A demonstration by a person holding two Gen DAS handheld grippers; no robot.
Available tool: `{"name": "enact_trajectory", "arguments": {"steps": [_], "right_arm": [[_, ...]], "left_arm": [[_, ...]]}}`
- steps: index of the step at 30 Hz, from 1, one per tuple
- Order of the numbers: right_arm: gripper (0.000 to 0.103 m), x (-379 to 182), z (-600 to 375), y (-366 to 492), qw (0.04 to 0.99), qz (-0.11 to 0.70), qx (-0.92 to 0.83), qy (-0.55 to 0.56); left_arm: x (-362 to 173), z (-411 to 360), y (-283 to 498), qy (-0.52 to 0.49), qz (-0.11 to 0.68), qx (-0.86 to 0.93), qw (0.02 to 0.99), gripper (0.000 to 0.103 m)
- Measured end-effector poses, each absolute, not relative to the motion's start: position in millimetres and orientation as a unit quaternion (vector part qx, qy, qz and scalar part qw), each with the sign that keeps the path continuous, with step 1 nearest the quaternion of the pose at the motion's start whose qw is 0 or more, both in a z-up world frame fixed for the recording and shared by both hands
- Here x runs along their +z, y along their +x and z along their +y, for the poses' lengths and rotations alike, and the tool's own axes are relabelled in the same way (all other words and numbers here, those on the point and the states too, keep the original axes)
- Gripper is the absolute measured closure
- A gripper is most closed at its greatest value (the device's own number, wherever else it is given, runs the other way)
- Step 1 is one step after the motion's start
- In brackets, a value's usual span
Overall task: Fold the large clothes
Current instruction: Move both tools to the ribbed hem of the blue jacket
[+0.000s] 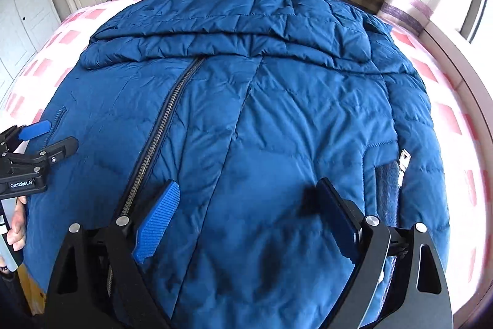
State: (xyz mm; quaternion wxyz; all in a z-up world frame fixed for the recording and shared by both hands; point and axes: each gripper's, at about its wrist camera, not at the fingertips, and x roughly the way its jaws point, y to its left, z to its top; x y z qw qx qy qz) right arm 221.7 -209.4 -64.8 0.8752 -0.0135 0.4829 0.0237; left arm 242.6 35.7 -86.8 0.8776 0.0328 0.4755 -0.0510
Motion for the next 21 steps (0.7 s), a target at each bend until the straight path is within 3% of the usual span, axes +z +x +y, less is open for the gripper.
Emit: {"name": "enact_trajectory", "arguments": {"steps": [6, 10, 13, 21], "right_arm": [[0.017, -51, -180, 194, 0.916, 0.396, 0.055, -0.046], [0.017, -49, -185, 236, 0.917, 0.395, 0.034, -0.031], [0.016, -72, -205, 274, 0.885, 0.465, -0.01, -0.019], [0.012, -70, -243, 226, 0.902, 0.426, -0.061, -0.03]], "left_arm": [[-61, 13, 214, 0.022, 0.404, -0.084, 0.911, 0.002], [-59, -22, 259, 0.065, 0.385, -0.067, 0.918, 0.002], [-90, -22, 301, 0.071, 0.455, -0.039, 0.887, 0.001], [-86, 38, 278, 0.012, 0.441, 0.008, 0.897, 0.001]]}}
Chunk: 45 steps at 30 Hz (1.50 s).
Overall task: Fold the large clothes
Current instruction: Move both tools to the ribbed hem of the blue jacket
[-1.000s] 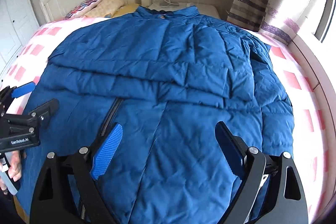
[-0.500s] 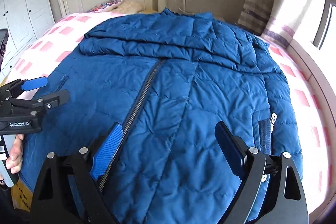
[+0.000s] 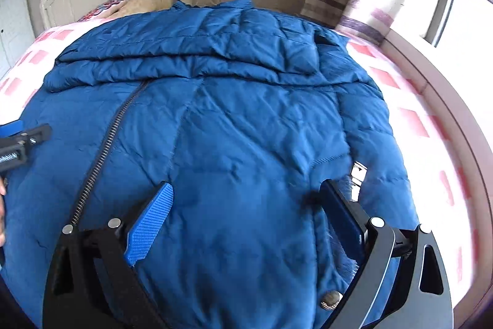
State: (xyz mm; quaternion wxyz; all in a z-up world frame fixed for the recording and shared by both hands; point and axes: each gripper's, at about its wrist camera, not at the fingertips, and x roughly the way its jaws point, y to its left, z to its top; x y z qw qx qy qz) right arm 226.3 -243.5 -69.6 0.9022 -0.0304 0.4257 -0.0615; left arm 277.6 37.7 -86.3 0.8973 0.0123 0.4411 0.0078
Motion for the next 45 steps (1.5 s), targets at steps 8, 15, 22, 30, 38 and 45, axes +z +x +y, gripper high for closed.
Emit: {"name": "enact_trajectory", "arguments": {"steps": [8, 15, 22, 30, 38, 45], "right_arm": [[0.011, -58, -251, 205, 0.912, 0.404, -0.075, -0.016], [0.01, -76, -184, 164, 0.904, 0.41, 0.065, -0.103], [0.007, -79, -232, 125, 0.907, 0.414, 0.057, -0.05], [0.006, -77, -239, 87, 0.922, 0.386, 0.004, -0.031], [0.005, -96, -182, 69, 0.922, 0.363, 0.08, -0.105], [0.005, -99, -207, 47, 0.92, 0.364, 0.059, -0.135]], "left_arm": [[-75, 52, 261, 0.014, 0.424, 0.05, 0.904, 0.002], [-76, -22, 188, 0.12, 0.404, -0.093, 0.902, 0.002], [-90, 13, 161, 0.107, 0.401, -0.083, 0.906, 0.001], [-84, 44, 123, 0.062, 0.387, -0.067, 0.918, 0.002], [-97, 1, 69, 0.169, 0.33, -0.113, 0.922, 0.001], [-98, 40, 69, 0.115, 0.355, -0.123, 0.919, 0.001]]}}
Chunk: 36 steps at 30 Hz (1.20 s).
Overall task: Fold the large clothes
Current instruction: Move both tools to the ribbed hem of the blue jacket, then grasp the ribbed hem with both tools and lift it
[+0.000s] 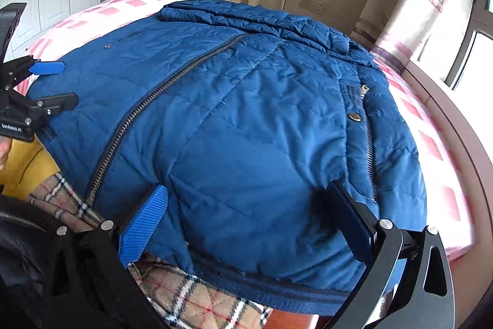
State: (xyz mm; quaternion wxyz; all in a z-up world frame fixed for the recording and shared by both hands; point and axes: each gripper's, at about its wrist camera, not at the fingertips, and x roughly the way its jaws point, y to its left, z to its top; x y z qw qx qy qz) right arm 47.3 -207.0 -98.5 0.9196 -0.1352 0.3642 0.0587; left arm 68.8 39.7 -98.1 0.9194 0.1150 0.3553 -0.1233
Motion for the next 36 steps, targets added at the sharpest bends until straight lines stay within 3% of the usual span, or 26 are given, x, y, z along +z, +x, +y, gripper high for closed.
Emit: {"name": "enact_trajectory", "arguments": {"steps": [7, 14, 20, 22, 24, 29, 32, 36], "right_arm": [[0.005, -103, -263, 17, 0.915, 0.388, 0.005, -0.112], [0.005, -112, -374, -15, 0.921, 0.374, -0.007, 0.108], [0.005, -151, -417, -14, 0.897, 0.34, 0.073, 0.273], [0.011, -162, -417, -11, 0.891, 0.317, 0.109, 0.305], [0.017, -170, -413, -6, 0.884, 0.305, 0.136, 0.327], [0.026, -179, -409, -5, 0.875, 0.277, 0.179, 0.354], [0.033, -182, -414, -8, 0.871, 0.264, 0.19, 0.367], [0.034, -187, -420, -9, 0.871, 0.26, 0.183, 0.376]], "left_arm": [[-97, 98, 33, 0.082, 0.362, -0.079, 0.925, 0.001], [-102, 181, 33, -0.12, 0.383, -0.104, 0.91, 0.002], [-123, 192, 44, -0.222, 0.397, -0.168, 0.875, 0.004], [-127, 191, 44, -0.236, 0.397, -0.184, 0.868, 0.018], [-131, 187, 46, -0.243, 0.401, -0.189, 0.863, 0.025], [-140, 195, 49, -0.283, 0.397, -0.201, 0.85, 0.026], [-145, 193, 51, -0.293, 0.398, -0.212, 0.843, 0.032], [-146, 193, 50, -0.298, 0.392, -0.218, 0.842, 0.035]]}}
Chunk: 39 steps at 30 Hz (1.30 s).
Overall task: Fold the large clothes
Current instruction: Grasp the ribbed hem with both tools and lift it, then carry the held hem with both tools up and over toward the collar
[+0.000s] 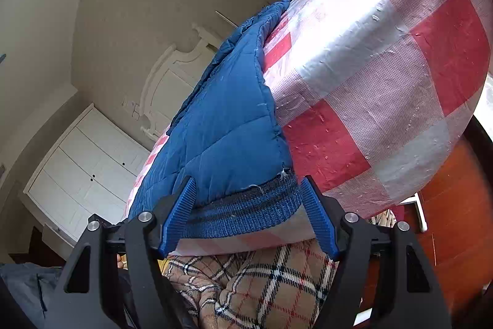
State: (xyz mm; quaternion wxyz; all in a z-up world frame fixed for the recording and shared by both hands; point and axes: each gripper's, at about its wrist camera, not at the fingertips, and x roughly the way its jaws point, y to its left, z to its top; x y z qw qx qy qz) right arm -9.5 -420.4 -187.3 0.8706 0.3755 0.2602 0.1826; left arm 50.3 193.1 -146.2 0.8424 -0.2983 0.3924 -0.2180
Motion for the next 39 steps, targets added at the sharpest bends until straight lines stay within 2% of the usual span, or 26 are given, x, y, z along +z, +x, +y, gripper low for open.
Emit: {"name": "enact_trajectory", "arguments": {"steps": [4, 5, 6, 8, 10, 12, 15, 17, 18, 20, 22, 24, 31, 33, 34, 35, 39], "right_arm": [[0.035, -194, -428, -8, 0.86, 0.242, 0.19, 0.407], [0.043, -193, -427, -8, 0.857, 0.24, 0.201, 0.409], [0.052, -190, -426, -10, 0.859, 0.243, 0.21, 0.399], [0.064, -181, -420, -17, 0.872, 0.248, 0.218, 0.362], [0.07, -171, -416, -28, 0.877, 0.25, 0.229, 0.34], [0.072, -157, -415, -41, 0.883, 0.234, 0.24, 0.328], [0.072, -139, -412, -46, 0.899, 0.231, 0.222, 0.3], [0.07, -136, -409, -37, 0.9, 0.234, 0.211, 0.3], [0.07, -137, -407, -33, 0.899, 0.234, 0.207, 0.306], [0.069, -138, -402, -30, 0.899, 0.232, 0.2, 0.314], [0.069, -142, -401, -26, 0.898, 0.233, 0.19, 0.32], [0.069, -144, -405, -22, 0.898, 0.233, 0.177, 0.328], [0.066, -142, -403, -27, 0.905, 0.274, 0.17, 0.278], [0.061, -147, -409, -29, 0.901, 0.287, 0.169, 0.276], [0.053, -149, -412, -31, 0.905, 0.29, 0.155, 0.272], [0.05, -151, -415, -32, 0.908, 0.288, 0.139, 0.27], [0.045, -160, -428, -32, 0.905, 0.253, 0.131, 0.316]], "left_arm": [[-151, 196, 51, -0.318, 0.391, -0.221, 0.835, 0.035], [-150, 196, 51, -0.319, 0.39, -0.224, 0.835, 0.039], [-149, 195, 49, -0.316, 0.387, -0.234, 0.834, 0.053], [-141, 191, 44, -0.294, 0.383, -0.231, 0.845, 0.061], [-131, 191, 35, -0.281, 0.377, -0.232, 0.851, 0.074], [-117, 192, 23, -0.266, 0.361, -0.239, 0.861, 0.084], [-102, 190, 17, -0.244, 0.348, -0.247, 0.871, 0.085], [-100, 189, 23, -0.251, 0.344, -0.255, 0.868, 0.084], [-100, 188, 27, -0.26, 0.342, -0.257, 0.866, 0.08], [-99, 185, 34, -0.268, 0.338, -0.264, 0.863, 0.068], [-98, 180, 42, -0.263, 0.341, -0.258, 0.865, 0.045], [-99, 178, 49, -0.262, 0.338, -0.251, 0.868, 0.038], [-101, 186, 62, -0.259, 0.335, -0.224, 0.878, 0.03], [-100, 187, 61, -0.257, 0.336, -0.227, 0.877, 0.027], [-100, 186, 61, -0.255, 0.336, -0.227, 0.878, 0.025], [-99, 184, 62, -0.252, 0.336, -0.226, 0.879, 0.025], [-99, 180, 63, -0.245, 0.336, -0.228, 0.881, 0.024]]}}
